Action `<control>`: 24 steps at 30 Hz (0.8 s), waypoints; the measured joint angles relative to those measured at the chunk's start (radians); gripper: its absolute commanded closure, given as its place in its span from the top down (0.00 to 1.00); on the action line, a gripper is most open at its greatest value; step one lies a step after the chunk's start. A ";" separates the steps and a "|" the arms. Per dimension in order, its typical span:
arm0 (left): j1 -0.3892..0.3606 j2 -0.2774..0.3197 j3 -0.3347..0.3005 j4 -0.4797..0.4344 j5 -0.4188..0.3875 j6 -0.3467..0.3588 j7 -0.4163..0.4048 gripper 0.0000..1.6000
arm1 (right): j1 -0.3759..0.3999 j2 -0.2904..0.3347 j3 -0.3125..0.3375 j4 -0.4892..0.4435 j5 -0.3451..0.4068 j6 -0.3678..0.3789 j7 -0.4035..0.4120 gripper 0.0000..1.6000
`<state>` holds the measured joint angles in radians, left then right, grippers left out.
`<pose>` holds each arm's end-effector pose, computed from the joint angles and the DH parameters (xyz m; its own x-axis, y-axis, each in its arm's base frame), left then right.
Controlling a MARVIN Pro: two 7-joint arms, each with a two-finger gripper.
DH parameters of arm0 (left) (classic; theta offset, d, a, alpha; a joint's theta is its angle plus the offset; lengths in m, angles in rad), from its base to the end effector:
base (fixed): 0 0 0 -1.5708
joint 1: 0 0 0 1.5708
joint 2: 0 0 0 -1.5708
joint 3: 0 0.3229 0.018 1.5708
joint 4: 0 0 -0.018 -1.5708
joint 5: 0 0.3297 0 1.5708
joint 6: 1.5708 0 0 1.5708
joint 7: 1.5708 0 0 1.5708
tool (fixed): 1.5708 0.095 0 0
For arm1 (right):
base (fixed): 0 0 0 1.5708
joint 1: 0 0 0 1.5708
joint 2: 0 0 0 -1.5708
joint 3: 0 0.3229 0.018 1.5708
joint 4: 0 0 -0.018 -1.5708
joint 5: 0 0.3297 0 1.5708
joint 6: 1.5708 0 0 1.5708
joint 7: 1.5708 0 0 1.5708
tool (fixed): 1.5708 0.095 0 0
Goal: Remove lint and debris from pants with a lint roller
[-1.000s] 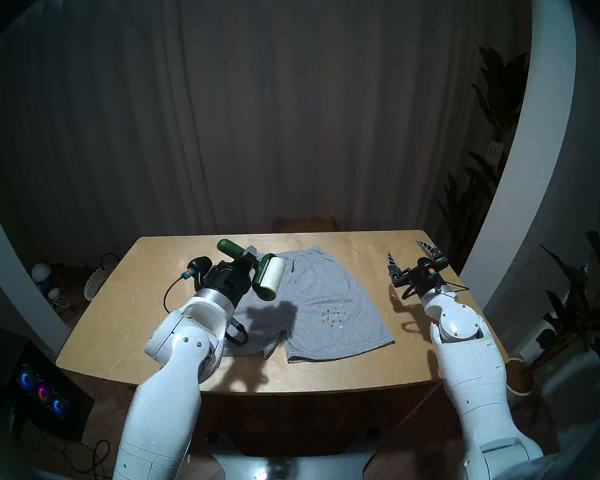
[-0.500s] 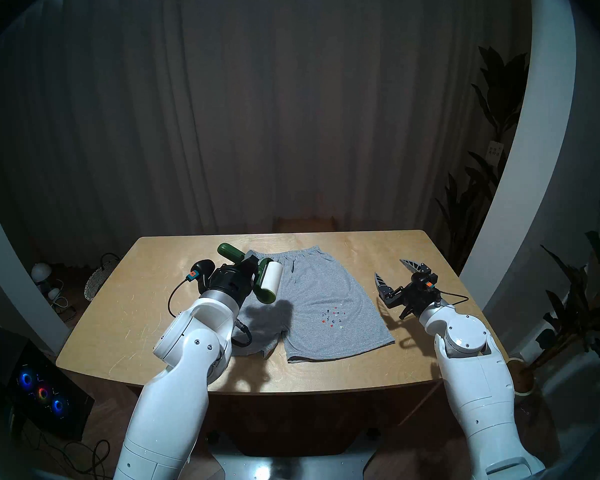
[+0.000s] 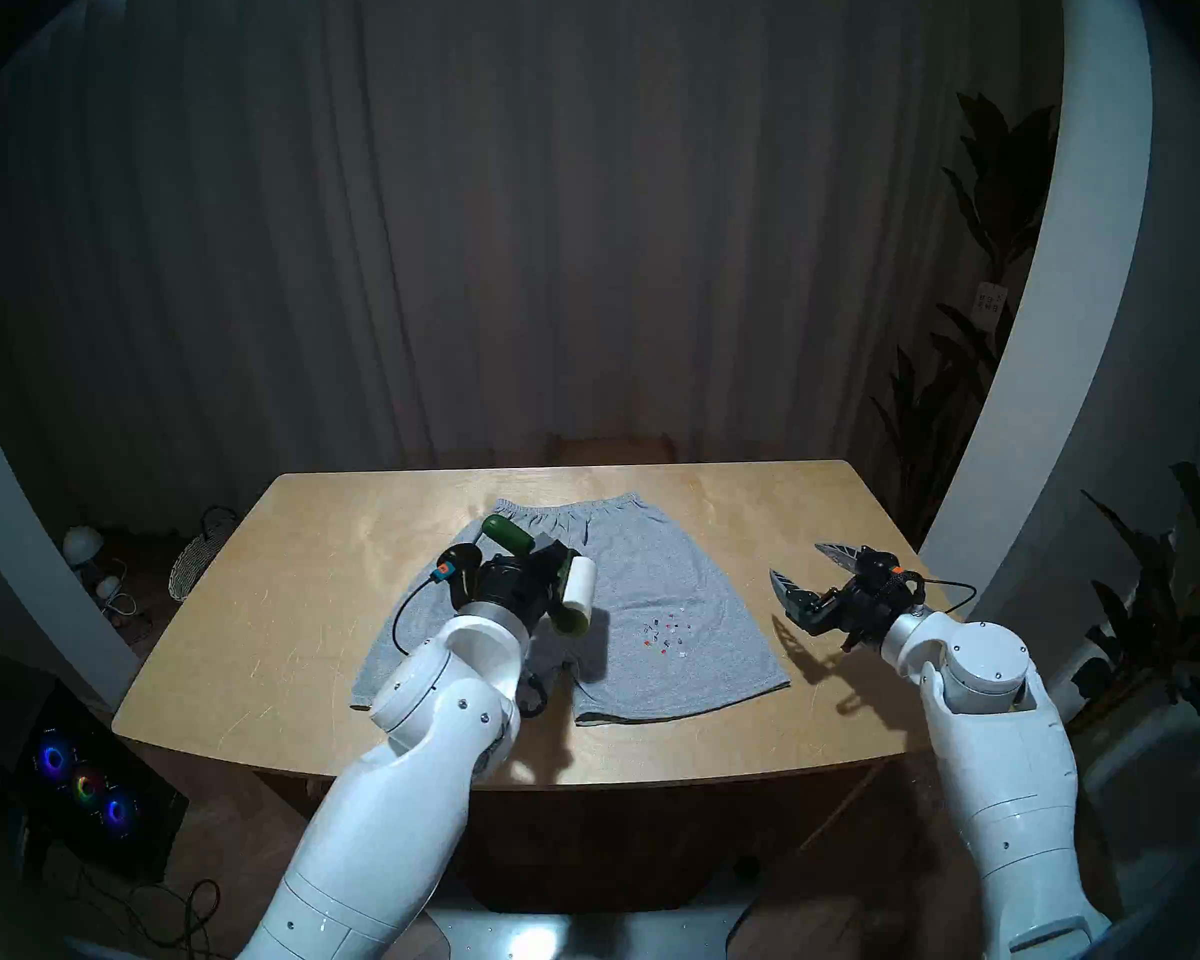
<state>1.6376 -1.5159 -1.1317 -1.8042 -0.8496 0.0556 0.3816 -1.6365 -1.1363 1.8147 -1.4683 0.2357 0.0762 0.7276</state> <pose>0.3828 -0.1521 -0.3078 0.2754 0.6836 0.6759 -0.0349 -0.6955 0.7176 0.3963 -0.1926 -0.3479 0.1777 0.1594 0.9711 0.4506 -0.8904 0.0637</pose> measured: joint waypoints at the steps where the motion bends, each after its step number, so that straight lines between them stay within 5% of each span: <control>1: -0.009 0.001 0.014 0.007 0.002 -0.012 0.005 0.00 | 0.001 0.004 0.002 0.001 0.007 0.014 0.012 1.00; 11: -0.098 0.000 0.156 0.091 0.044 -0.167 0.061 0.00 | 0.035 0.013 0.002 0.021 0.063 0.113 0.087 1.00; 24: -0.187 -0.006 0.300 0.250 0.137 -0.377 0.175 0.00 | 0.106 -0.031 -0.055 0.100 0.065 0.056 0.070 1.00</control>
<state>1.4509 -1.5218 -0.8320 -1.5544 -0.7130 -0.3215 0.5570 -1.5309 -1.1668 1.7595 -1.3683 0.3009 0.1323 0.7974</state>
